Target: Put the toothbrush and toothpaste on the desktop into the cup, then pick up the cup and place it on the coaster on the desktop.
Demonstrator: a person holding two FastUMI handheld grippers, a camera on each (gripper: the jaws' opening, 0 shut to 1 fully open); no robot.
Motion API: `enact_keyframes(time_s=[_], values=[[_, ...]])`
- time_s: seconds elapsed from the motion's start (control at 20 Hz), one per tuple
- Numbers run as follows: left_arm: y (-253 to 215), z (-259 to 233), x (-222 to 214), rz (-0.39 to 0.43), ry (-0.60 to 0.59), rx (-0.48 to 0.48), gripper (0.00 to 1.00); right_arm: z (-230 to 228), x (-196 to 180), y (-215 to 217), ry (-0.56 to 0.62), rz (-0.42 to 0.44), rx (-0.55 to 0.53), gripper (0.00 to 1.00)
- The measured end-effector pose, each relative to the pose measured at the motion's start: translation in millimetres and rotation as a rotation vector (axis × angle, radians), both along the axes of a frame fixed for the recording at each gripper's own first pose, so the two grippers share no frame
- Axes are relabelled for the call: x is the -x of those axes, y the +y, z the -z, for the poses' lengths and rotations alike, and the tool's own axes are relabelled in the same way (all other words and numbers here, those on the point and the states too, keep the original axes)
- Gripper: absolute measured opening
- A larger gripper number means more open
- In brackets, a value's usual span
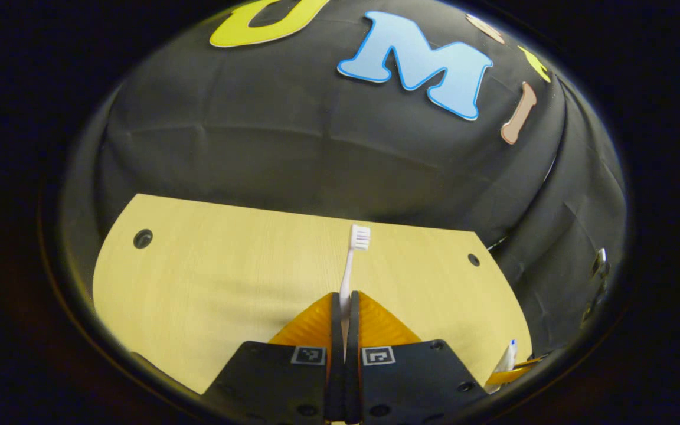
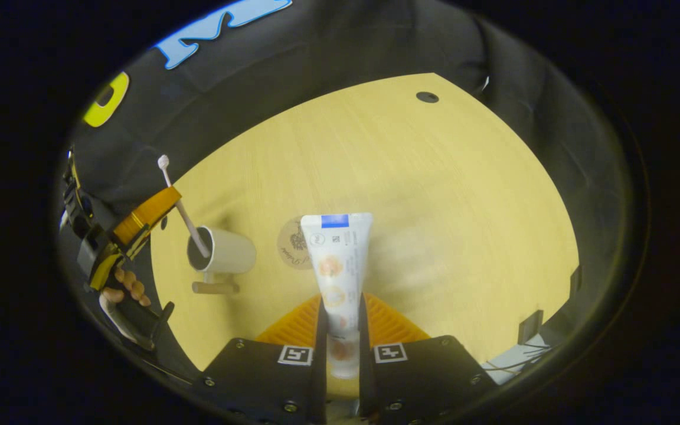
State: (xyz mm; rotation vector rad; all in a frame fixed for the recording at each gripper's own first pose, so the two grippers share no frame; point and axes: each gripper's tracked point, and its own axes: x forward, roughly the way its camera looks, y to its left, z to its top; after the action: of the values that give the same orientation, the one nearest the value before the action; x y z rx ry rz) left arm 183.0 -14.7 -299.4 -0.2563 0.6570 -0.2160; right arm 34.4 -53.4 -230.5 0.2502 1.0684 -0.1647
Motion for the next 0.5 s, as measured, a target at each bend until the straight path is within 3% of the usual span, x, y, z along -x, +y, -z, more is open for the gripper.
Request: enact_keyframes(time_s=[0.1, 0.45, 0.5], values=[[0.4, 3.7, 4.8, 0.002, 0.0, -0.015, 0.11, 0.2, 0.5, 0.0, 0.002, -0.001, 0.003, 0.23], [3.9, 10.1, 23.4, 0.006, 0.026, 0.001, 0.26, -1.5, -3.0, 5.5, -0.004, -0.013, 0.001, 0.23], [5.4, 10.1, 27.0, 0.005, 0.031, 0.003, 0.22, -2.6, -2.8, 7.3, -0.005, -0.016, -0.002, 0.23]])
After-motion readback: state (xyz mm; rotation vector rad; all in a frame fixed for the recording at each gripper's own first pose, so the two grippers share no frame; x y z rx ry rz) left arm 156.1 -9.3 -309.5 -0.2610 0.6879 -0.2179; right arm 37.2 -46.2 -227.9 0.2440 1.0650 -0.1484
